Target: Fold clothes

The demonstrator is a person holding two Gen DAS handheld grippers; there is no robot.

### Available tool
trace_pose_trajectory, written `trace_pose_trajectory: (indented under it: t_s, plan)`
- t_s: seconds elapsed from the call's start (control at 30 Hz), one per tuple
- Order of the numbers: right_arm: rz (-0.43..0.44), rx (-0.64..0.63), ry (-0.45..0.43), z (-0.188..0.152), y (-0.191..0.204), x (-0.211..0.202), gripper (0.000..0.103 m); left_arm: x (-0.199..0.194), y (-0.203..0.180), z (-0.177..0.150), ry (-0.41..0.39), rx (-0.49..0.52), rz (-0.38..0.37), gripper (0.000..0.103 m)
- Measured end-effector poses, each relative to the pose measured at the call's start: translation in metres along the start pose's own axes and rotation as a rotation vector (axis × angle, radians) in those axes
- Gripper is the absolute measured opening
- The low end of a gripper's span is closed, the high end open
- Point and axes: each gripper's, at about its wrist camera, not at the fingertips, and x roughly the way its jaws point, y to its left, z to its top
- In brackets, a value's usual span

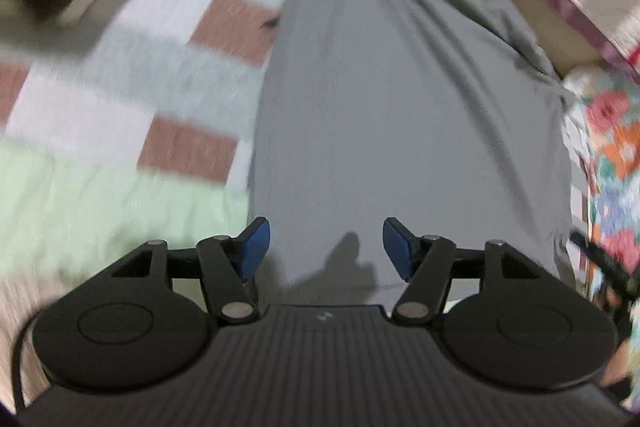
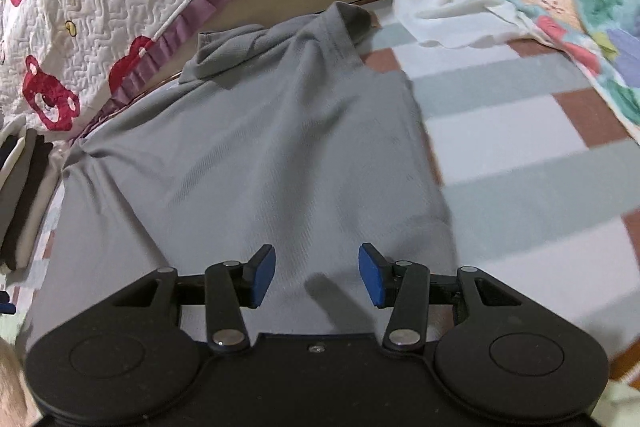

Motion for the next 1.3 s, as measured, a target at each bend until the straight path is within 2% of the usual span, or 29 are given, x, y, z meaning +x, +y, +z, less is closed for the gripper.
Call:
trace_pose_trajectory:
  t_s: [0.1,0.13,0.17,0.2,0.23,0.33,0.43,0.47,0.5,0.53,0.57,0.6,0.67,0.77,0.83,0.87,0.9,0.97,1.0,1.03,1.1,1.2,1.27,1.3]
  plan:
    - [-0.003,0.003,-0.008,-0.015,-0.015,-0.018,0.053,0.004,-0.007,-0.015,0.003,0.054,-0.083,0.060]
    - [-0.005,0.007,-0.008,-0.020,-0.020,-0.024,0.054,0.005,-0.009,-0.019,0.004,0.074,-0.112,0.052]
    - [-0.004,0.018,-0.007,-0.025,-0.026,-0.029,0.054,0.006,-0.012,-0.024,0.006,0.095,-0.141,0.035]
    - [0.004,0.042,-0.004,-0.030,-0.032,-0.034,0.054,0.008,-0.014,-0.029,0.007,0.115,-0.171,0.003]
    - [0.022,0.067,-0.001,-0.036,-0.037,-0.039,0.054,0.004,-0.020,-0.035,-0.008,0.145,-0.193,0.000]
    - [0.119,0.130,0.010,-0.055,-0.047,-0.050,0.054,-0.011,-0.036,-0.048,-0.083,0.247,-0.224,0.000]
    - [0.155,0.164,0.018,-0.071,-0.050,-0.054,0.054,-0.022,-0.039,-0.050,-0.170,0.264,-0.064,0.003]
    - [0.143,0.166,0.018,-0.074,-0.050,-0.055,0.054,-0.022,-0.037,-0.048,-0.187,0.245,-0.003,0.011]
    - [0.130,0.168,0.019,-0.078,-0.050,-0.055,0.054,-0.022,-0.034,-0.045,-0.202,0.221,0.059,0.036]
    - [0.120,0.168,0.019,-0.080,-0.049,-0.055,0.054,-0.020,-0.028,-0.042,-0.186,0.165,0.081,0.061]
    - [0.114,0.165,0.018,-0.082,-0.048,-0.055,0.054,-0.018,-0.020,-0.038,-0.166,0.105,0.096,0.065]
    - [0.108,0.156,0.021,-0.083,-0.046,-0.054,0.054,-0.015,-0.014,-0.035,-0.146,0.047,0.104,0.065]
    - [0.080,0.120,0.035,-0.085,-0.039,-0.053,0.054,-0.012,-0.009,-0.032,-0.140,0.031,0.103,0.065]
    - [0.047,0.097,0.055,-0.086,-0.033,-0.053,0.055,-0.005,-0.015,-0.033,-0.088,0.081,0.115,0.071]
    - [0.054,0.133,0.064,-0.088,-0.034,-0.052,0.057,0.001,-0.022,-0.032,-0.037,0.124,0.098,0.082]
    - [0.060,0.150,0.066,-0.089,-0.034,-0.051,0.057,0.003,-0.023,-0.033,-0.022,0.136,0.082,0.082]
    - [0.071,0.162,0.065,-0.090,-0.034,-0.050,0.057,0.004,-0.023,-0.034,-0.010,0.145,0.065,0.078]
    - [0.142,0.204,0.062,-0.093,-0.037,-0.049,0.058,0.003,-0.023,-0.035,-0.007,0.146,0.044,0.045]
    - [0.190,0.233,0.060,-0.094,-0.038,-0.049,0.058,0.002,-0.023,-0.036,0.000,0.144,0.028,0.015]
    - [0.233,0.262,0.050,-0.095,-0.039,-0.049,0.059,0.001,-0.024,-0.038,-0.002,0.155,0.025,0.008]
    - [0.274,0.255,0.017,-0.096,-0.036,-0.052,0.055,0.000,-0.026,-0.041,-0.005,0.171,0.030,0.008]
    - [0.270,0.182,-0.021,-0.097,-0.026,-0.053,0.039,0.005,-0.029,-0.040,-0.006,0.177,0.053,0.009]
    - [0.258,0.178,-0.030,-0.097,-0.024,-0.051,0.039,0.008,-0.031,-0.039,-0.006,0.180,0.068,0.012]
    - [0.251,0.185,-0.031,-0.097,-0.025,-0.049,0.041,0.011,-0.032,-0.038,0.000,0.184,0.078,0.024]
